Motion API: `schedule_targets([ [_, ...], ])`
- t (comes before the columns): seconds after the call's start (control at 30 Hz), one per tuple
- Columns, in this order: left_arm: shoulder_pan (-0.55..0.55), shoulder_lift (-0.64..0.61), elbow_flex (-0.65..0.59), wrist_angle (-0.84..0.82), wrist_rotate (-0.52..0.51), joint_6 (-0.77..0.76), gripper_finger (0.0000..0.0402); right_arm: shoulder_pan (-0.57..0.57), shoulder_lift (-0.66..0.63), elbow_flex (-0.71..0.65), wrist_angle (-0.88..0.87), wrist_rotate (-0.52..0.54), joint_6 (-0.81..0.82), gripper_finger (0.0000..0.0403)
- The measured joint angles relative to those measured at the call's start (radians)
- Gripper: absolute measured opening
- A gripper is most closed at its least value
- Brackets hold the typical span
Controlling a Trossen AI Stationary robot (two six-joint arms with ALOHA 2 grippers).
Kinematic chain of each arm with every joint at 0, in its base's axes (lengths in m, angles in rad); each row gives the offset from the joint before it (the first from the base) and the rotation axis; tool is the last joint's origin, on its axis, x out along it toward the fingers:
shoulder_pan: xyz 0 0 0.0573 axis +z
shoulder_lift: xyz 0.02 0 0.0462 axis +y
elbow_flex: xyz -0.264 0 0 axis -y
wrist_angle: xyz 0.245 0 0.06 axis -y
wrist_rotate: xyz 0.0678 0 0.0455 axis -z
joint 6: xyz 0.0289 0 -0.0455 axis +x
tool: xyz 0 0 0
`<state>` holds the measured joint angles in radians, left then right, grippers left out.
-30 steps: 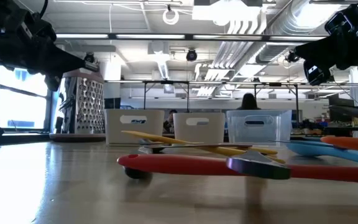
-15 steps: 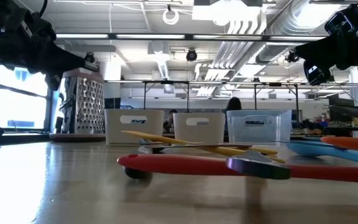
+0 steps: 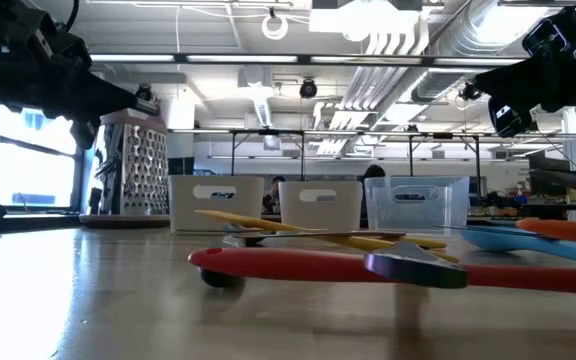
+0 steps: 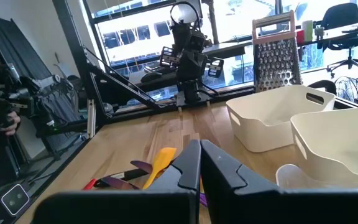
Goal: Pick & Place Kitchen Items
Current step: Put the violet table knife into the left white bin
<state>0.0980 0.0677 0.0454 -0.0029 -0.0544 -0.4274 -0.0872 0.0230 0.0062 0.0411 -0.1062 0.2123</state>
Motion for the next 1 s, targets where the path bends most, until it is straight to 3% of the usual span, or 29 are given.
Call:
schedule_targets([
  [0.73, 0.000, 0.000, 0.000, -0.027, 0.013, -0.022, 0.0000, 0.000, 0.000, 0.000, 0.000, 0.000, 0.000, 0.0004],
  [1.0, 0.000, 0.000, 0.000, -0.025, -0.032, -0.023, 0.0000, 0.000, 0.000, 0.000, 0.000, 0.000, 0.000, 0.0004],
])
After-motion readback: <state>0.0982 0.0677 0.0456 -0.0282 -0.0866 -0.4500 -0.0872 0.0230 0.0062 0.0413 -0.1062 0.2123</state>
